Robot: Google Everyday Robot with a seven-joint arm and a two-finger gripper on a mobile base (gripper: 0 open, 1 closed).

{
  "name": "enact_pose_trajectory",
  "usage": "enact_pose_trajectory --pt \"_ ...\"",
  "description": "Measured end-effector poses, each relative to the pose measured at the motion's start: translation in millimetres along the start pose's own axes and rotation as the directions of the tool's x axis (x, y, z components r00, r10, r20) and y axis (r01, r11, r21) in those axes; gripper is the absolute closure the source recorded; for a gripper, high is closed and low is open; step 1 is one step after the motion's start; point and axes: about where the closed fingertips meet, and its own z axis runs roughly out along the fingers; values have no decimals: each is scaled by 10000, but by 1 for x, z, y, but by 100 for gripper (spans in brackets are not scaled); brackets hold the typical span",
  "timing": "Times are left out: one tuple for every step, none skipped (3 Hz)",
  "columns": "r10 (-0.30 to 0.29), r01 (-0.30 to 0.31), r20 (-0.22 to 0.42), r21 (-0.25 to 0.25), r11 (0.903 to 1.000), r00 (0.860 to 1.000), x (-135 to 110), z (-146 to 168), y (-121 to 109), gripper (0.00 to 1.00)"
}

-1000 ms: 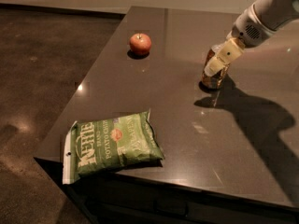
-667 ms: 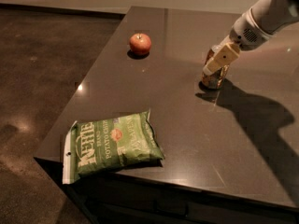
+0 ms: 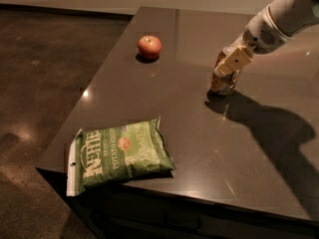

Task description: Move orange can near green jalapeno chip bag

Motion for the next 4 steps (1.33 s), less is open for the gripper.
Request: enact_pose_trajectory --pt "-552 560 281 -283 9980 9981 -11 -11 35 96" --pt "-1338 1371 418 -895 9865 9901 -19 -8 88 100" --pt "-1757 1799 439 -1247 9757 9835 -21 -5 116 100" --pt "-2196 2233 415 -1469 9636 9747 -21 2 137 83"
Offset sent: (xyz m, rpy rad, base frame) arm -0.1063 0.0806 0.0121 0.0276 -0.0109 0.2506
